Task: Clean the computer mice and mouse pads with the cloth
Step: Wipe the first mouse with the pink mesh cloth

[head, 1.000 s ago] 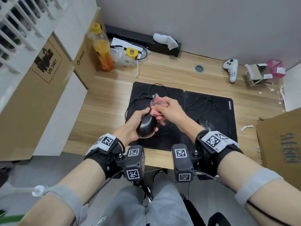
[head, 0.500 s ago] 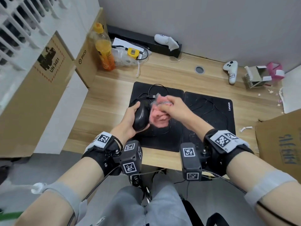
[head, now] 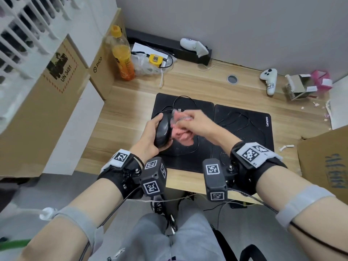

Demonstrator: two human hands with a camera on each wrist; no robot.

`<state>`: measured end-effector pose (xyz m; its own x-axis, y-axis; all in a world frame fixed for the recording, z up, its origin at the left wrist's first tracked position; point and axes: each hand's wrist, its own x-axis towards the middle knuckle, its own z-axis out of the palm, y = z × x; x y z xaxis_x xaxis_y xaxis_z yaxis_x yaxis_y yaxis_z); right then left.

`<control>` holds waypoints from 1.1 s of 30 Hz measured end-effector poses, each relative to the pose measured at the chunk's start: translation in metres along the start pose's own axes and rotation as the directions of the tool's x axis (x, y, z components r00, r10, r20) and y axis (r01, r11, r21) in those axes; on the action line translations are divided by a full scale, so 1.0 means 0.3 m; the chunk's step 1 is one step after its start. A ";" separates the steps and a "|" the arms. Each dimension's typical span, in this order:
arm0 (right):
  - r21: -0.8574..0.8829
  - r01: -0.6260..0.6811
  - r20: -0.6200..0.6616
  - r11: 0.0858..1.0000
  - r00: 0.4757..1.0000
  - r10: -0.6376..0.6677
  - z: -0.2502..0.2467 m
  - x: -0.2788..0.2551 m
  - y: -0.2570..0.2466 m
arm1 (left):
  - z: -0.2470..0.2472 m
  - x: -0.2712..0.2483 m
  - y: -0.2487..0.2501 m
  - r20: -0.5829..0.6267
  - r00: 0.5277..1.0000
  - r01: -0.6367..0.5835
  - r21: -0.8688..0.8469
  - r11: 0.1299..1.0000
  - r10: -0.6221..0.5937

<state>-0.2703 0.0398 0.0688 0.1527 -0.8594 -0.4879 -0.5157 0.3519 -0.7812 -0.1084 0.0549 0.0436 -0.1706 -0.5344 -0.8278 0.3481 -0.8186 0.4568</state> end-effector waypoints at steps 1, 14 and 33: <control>0.046 -0.003 -0.077 0.999 0.997 0.006 -0.019 0.009 -0.010 | 0.003 -0.002 -0.006 0.017 1.000 -0.005 -0.008 1.000 0.005; -0.346 0.114 0.033 0.931 0.993 -0.109 0.052 -0.042 -0.132 | 0.048 0.014 -0.041 -0.167 0.986 0.012 0.034 0.999 -0.007; -0.088 -0.024 -0.219 0.996 0.976 0.004 0.029 -0.013 -0.037 | 0.020 0.084 -0.120 -0.220 0.934 -0.164 0.438 0.884 0.282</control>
<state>-0.2579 0.0424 0.0760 -0.0378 -0.9183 -0.3941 -0.5910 0.3386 -0.7322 -0.1308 0.0698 0.0082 0.1411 -0.6838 -0.7159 -0.0684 -0.7281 0.6820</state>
